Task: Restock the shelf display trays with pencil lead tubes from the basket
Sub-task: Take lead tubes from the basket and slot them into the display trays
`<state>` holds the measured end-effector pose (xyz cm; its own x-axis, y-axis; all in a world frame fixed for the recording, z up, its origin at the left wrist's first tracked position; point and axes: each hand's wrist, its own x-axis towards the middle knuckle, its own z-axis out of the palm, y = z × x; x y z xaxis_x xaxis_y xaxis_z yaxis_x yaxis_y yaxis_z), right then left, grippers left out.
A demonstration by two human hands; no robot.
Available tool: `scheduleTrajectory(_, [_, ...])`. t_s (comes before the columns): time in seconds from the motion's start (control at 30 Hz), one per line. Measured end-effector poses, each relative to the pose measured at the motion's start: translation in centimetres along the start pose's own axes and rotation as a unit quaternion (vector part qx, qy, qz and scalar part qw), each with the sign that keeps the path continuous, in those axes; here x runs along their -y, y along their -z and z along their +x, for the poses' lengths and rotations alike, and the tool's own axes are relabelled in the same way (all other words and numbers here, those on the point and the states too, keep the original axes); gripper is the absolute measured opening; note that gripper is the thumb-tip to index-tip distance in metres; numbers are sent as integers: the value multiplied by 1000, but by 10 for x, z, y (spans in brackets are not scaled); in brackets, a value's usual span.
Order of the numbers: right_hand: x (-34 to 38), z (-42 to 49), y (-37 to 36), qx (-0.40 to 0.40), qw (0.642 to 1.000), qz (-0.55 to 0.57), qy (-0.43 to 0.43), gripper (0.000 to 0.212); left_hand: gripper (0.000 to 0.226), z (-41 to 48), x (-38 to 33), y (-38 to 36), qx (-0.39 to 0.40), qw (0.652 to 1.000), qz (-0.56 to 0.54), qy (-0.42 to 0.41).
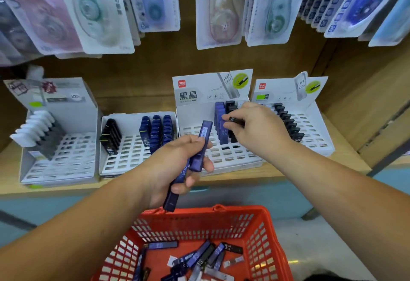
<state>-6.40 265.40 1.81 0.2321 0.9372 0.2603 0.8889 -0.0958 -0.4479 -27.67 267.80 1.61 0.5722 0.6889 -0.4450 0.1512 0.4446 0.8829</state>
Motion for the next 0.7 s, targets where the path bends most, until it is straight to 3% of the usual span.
scheduleTrajectory(0.1, [0,0,7,-19,996,82,-27,35,22,5,2,-2,-8,1000,6,-14])
scheduleTrajectory(0.23, [-5,-1,10,-12,990,127,-58,6,18,12,6,-7,-17,1000,10,-25])
scheduleTrajectory(0.43, [10,-6,19,29,948,306,-84,4,15,12,3,-10,-7,997,53,-58])
scheduleTrajectory(0.57, [1,-7,20,35,940,318,-119,8,20,12,-1,-8,-40,995,36,-82])
scheduleTrajectory(0.7, [-2,-13,28,58,962,254,-77,16,18,14,-10,-9,-67,991,-10,-113])
